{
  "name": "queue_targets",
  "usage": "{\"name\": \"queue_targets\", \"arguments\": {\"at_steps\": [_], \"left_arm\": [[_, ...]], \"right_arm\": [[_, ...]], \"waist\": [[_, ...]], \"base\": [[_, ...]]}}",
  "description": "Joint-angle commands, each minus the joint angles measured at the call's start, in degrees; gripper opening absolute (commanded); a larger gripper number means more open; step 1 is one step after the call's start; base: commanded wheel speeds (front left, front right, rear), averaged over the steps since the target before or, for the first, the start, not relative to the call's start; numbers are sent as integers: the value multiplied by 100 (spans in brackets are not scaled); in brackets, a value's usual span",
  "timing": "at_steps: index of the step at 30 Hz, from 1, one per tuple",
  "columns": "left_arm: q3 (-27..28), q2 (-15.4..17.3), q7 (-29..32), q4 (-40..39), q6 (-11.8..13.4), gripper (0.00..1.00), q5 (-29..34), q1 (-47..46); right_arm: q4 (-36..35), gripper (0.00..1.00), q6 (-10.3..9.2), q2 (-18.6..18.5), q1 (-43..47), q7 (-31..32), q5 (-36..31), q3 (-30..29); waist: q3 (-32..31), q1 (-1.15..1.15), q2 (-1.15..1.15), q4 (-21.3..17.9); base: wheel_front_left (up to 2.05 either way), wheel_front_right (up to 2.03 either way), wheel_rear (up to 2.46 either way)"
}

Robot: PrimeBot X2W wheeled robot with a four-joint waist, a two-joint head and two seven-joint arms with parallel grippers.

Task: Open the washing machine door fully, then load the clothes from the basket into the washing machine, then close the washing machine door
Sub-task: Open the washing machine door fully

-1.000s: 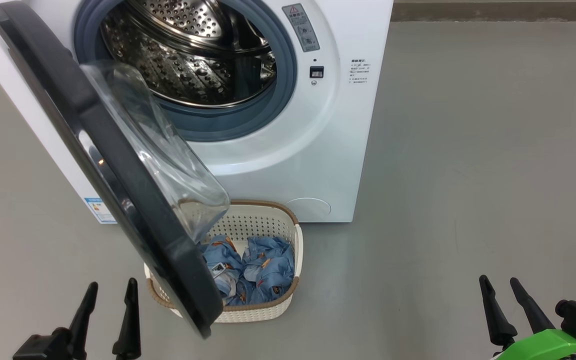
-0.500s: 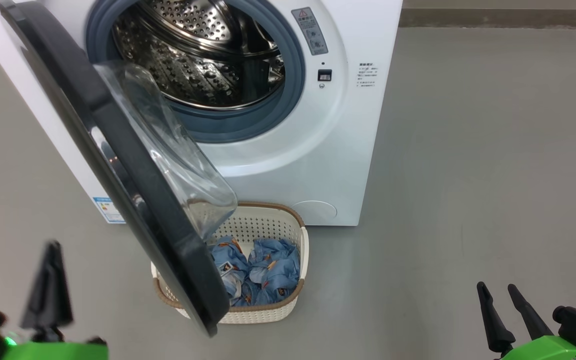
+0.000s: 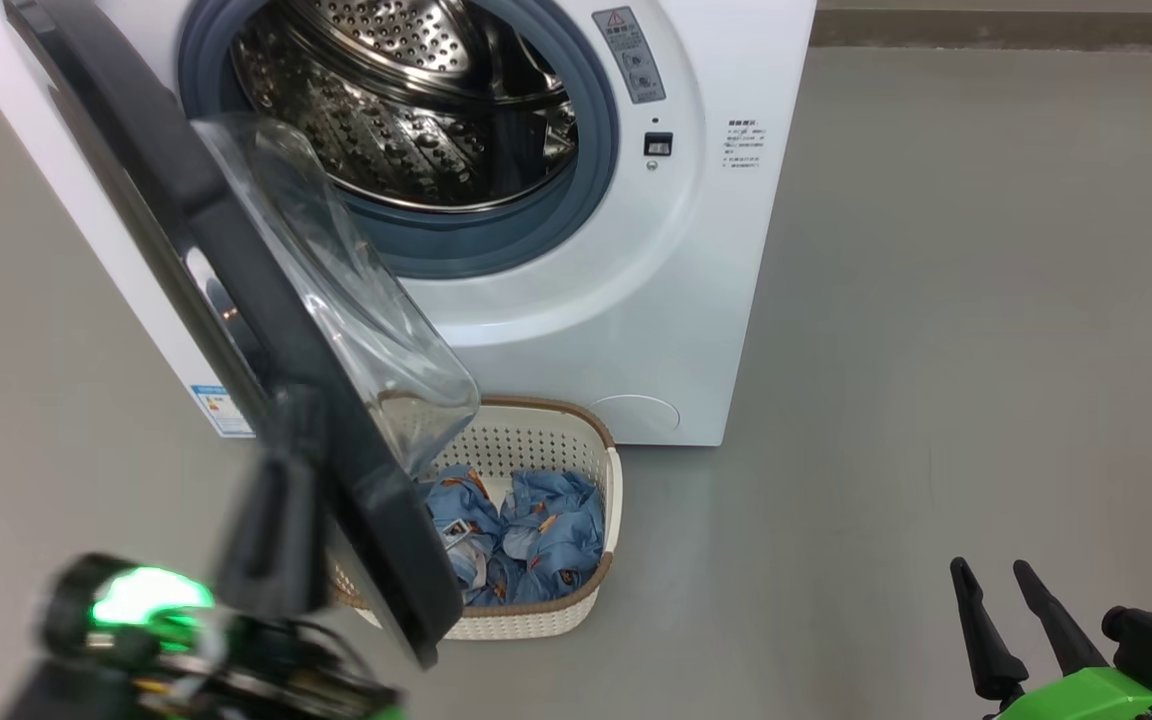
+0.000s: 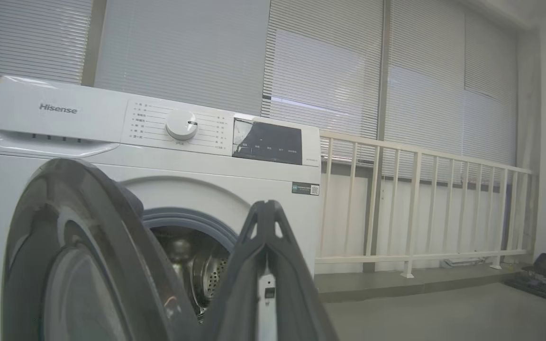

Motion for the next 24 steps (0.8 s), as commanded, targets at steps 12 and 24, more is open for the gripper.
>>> {"name": "queue_targets", "arguments": {"at_steps": [12, 24], "left_arm": [[-1131, -52, 153, 1581, -14, 0, -531, -199], [-996, -81, -19, 3026, -14, 0, -861, -682]], "right_arm": [[-239, 100, 9, -54, -37, -70, -515, 20], [-286, 100, 9, -21, -87, -70, -615, -40]], "waist": [[88, 0, 0, 19], [152, 0, 0, 16]], "base": [[0, 0, 0], [0, 0, 0]]}}
